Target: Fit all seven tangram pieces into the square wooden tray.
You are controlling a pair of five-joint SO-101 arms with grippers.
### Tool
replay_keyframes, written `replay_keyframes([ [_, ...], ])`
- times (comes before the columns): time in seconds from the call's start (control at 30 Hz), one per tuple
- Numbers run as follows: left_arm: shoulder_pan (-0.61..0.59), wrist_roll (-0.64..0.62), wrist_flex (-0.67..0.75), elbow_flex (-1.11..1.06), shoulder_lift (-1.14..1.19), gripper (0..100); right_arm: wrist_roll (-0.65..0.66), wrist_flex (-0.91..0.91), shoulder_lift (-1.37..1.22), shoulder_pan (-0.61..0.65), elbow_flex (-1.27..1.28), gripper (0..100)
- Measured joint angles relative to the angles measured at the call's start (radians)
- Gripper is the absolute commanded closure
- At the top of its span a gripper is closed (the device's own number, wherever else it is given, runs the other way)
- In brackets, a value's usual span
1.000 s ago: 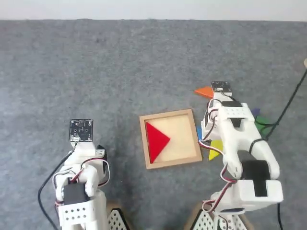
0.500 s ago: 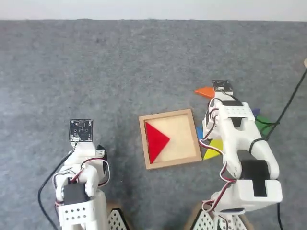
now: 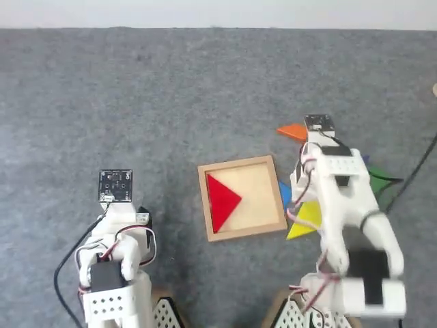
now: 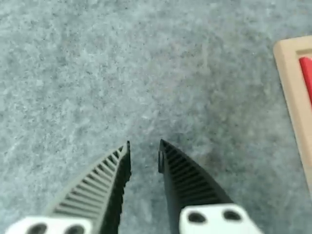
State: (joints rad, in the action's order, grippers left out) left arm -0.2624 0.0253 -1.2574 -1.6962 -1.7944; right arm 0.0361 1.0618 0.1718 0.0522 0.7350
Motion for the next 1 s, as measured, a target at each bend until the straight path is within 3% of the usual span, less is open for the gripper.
replay_keyframes([
  [0.13,0.0,0.0,0.0,0.0,0.0,91,0.009,-0.048,0.18,-0.006,0.158,69.3],
  [0.27,0.0,0.0,0.0,0.0,0.0,91,0.009,-0.052,0.201,-0.002,0.204,70.9],
  [0.47,0.0,0.0,0.0,0.0,0.0,91,-0.078,-0.08,0.097,0.055,0.199,70.9],
  [1.0,0.0,0.0,0.0,0.0,0.0,91,-0.146,-0.087,-0.041,0.025,0.123,71.3],
])
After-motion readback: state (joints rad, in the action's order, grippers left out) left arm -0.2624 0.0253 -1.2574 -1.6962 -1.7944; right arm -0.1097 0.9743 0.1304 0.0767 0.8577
